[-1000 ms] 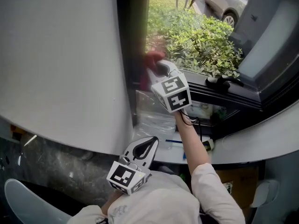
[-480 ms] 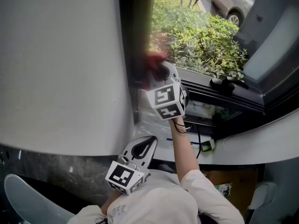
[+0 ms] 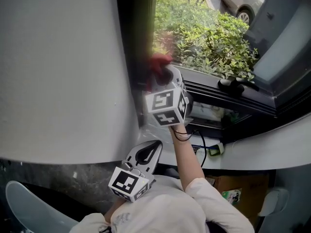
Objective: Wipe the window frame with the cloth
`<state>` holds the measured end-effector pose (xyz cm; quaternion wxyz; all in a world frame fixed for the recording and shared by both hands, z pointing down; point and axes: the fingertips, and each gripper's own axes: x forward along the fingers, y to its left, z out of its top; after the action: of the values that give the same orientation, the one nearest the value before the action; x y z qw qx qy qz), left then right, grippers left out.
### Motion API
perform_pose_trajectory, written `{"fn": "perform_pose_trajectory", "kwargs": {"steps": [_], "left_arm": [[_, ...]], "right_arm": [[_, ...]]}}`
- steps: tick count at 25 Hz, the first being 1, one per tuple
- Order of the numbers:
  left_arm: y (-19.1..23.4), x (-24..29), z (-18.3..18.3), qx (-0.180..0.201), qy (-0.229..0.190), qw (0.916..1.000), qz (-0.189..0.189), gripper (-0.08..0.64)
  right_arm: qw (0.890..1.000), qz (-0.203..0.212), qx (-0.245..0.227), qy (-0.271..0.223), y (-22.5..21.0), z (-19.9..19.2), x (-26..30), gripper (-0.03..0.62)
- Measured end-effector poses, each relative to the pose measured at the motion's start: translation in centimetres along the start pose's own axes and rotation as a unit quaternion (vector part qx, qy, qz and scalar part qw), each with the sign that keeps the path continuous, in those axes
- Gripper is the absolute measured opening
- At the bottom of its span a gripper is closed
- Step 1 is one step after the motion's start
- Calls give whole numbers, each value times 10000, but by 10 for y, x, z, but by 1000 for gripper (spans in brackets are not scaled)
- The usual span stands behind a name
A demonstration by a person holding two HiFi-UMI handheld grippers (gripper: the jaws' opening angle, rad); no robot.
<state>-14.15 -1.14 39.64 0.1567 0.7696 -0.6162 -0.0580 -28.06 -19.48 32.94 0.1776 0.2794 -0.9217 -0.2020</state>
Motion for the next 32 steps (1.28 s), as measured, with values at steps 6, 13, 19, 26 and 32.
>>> {"fn": "perform_pose_trajectory", "kwargs": {"steps": [6,13,19,26,32], "left_arm": [[1,3,-1,58,3,10000,15,11],[5,0,-2,15,43,9999,89,9],[7,0,-3,6,21,9999,117,11],[5,-1,-4,-45,33,9999,118,9],[3,0,-5,-44,27,9999,91,11]], "right_arm": [[10000,-27,-57,-14,0,-2,1,83],[9999,-105,-21,58,-2,-3,0,84],[9997,-202,-36,91,-5,-6,-2,83],[9995,-288,12,132,-14,-11,-9,84],[9994,-306,59,163,-20,-15,-13,84]]}}
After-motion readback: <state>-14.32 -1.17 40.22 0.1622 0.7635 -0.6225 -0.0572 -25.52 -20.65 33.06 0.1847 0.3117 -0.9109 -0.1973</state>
